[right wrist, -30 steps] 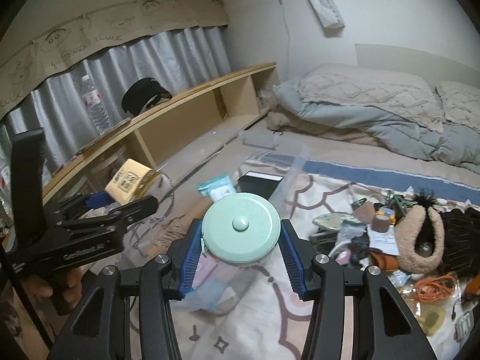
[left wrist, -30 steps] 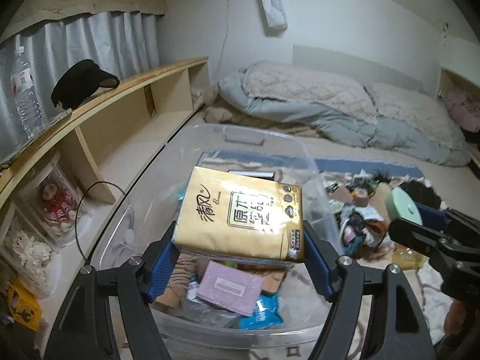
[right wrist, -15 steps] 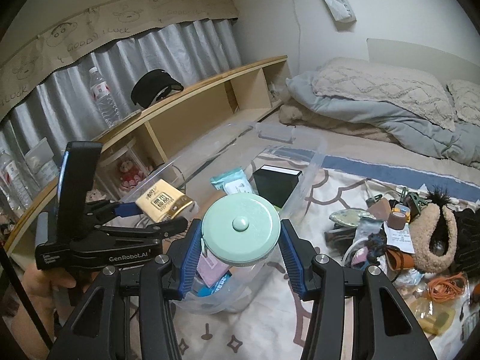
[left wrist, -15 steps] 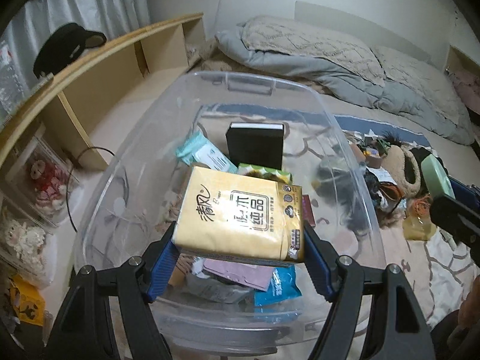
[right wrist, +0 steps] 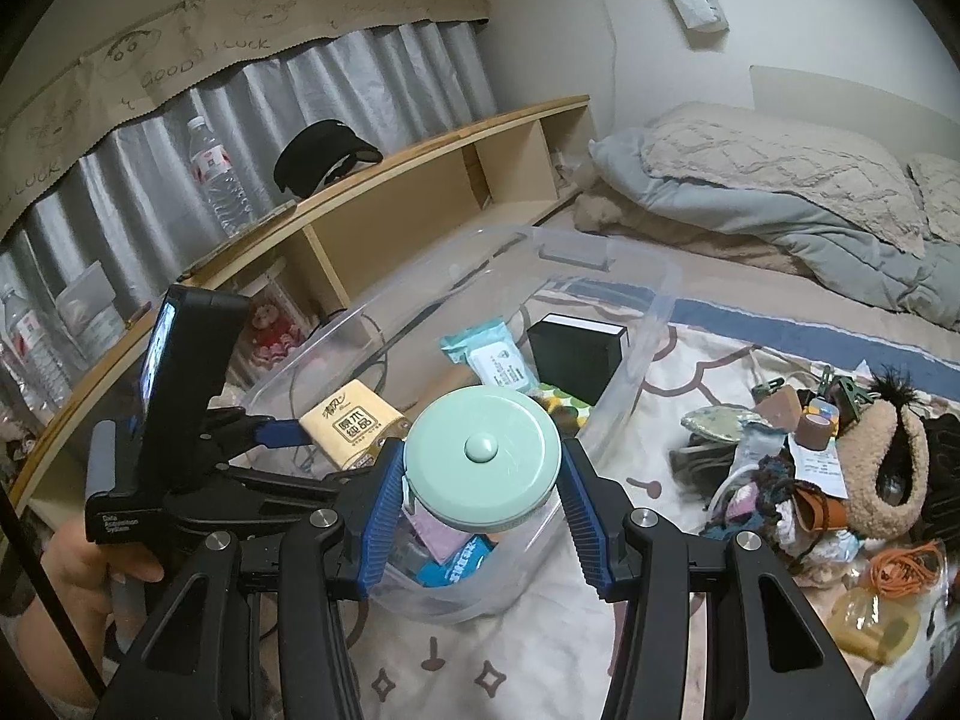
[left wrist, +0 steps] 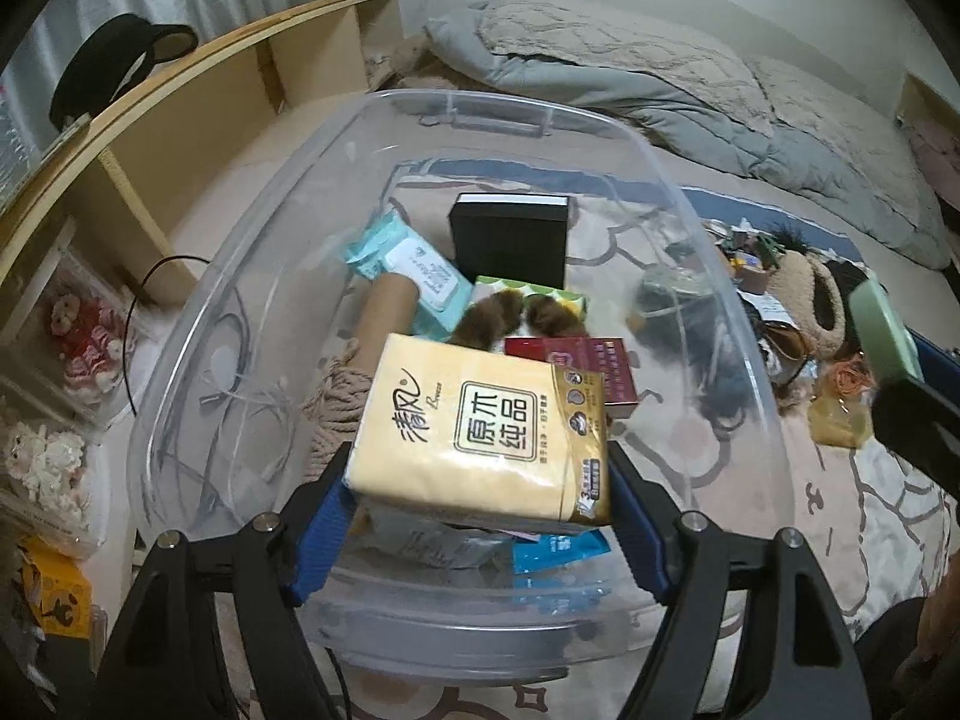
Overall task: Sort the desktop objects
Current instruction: 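Carry the tissue pack into the clear bin with the left gripper while the right carries the tape measure, then open the right gripper to drop the tape measure into the clear bin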
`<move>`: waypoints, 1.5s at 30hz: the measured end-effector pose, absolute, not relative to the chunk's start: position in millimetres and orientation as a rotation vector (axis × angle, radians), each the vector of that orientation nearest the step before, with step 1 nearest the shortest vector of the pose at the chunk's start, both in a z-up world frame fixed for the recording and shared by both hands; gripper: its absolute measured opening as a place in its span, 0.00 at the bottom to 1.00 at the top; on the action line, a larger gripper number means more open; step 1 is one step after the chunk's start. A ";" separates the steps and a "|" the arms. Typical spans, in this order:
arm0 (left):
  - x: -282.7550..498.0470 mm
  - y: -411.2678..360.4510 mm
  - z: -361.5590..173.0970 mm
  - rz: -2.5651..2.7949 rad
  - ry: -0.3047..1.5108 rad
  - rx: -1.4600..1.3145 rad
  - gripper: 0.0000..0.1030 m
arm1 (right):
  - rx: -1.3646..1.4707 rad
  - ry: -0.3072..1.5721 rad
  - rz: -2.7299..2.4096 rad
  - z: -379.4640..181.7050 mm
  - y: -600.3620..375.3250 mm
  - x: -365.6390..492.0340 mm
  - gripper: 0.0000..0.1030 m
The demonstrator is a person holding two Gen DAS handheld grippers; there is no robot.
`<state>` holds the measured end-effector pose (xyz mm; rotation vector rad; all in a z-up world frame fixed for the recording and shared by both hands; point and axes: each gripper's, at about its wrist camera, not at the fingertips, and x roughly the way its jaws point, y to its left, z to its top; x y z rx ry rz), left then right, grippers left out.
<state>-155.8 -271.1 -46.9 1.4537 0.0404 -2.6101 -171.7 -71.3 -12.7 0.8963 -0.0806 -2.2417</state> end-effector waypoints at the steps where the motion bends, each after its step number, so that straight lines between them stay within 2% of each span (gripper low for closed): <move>1: -155.2 -273.0 -46.4 -2.607 0.047 1.446 0.88 | 0.899 -0.079 -2.240 -12.8 -72.3 -171.4 0.50; 2: -153.6 -275.6 -45.4 -2.605 0.055 1.429 0.90 | 0.902 -0.078 -2.238 -13.0 -73.1 -171.6 0.50; 14: -126.1 -288.8 -30.3 -2.639 0.025 1.308 0.90 | 1.012 -0.043 -2.176 -23.2 -93.9 -181.2 0.50; 25: -81.8 -314.1 -5.7 -2.643 0.000 1.142 0.90 | 1.141 -0.008 -2.126 -32.5 -140.7 -205.7 0.50; 40: -35.3 -318.5 0.6 -2.679 -0.050 1.071 0.90 | 1.300 0.016 -2.034 -51.4 -215.1 -240.1 0.50; 42: -35.3 -319.5 0.5 -2.675 -0.060 1.067 0.90 | 1.237 -0.004 -2.068 -48.2 -215.8 -239.4 0.64; 43: -35.6 -320.0 0.3 -2.674 -0.060 1.066 0.90 | 1.199 -0.011 -2.102 -45.6 -215.0 -237.8 0.84; 44: -36.4 -321.0 0.1 -2.675 -0.057 1.067 0.90 | 1.173 -0.018 -2.121 -43.3 -213.9 -236.0 0.93; 45: -37.3 -321.8 -0.7 -2.675 -0.054 1.068 0.90 | 1.155 -0.020 -2.125 -41.2 -213.2 -234.2 0.93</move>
